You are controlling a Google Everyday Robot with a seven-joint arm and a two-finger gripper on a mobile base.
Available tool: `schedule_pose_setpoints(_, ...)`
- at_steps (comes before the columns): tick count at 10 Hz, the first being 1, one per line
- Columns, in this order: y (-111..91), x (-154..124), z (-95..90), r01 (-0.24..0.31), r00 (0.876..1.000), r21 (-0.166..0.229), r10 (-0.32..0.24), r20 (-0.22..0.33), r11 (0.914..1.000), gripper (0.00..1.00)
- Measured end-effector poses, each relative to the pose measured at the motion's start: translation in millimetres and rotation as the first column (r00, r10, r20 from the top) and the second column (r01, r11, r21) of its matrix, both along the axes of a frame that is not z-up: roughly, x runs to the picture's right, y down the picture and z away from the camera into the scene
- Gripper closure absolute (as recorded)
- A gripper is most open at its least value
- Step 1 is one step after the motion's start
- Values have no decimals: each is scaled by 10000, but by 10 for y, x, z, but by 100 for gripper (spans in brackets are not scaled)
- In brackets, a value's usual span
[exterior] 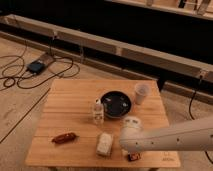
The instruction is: Push the eraser across the table
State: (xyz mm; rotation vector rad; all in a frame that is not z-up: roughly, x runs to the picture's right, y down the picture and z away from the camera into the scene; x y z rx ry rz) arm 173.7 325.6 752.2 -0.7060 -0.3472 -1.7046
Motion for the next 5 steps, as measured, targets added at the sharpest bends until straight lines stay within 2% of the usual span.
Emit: schedule_pose_setpoints(5, -260, 297, 183, 145, 9987, 246, -133, -482, 9996, 20)
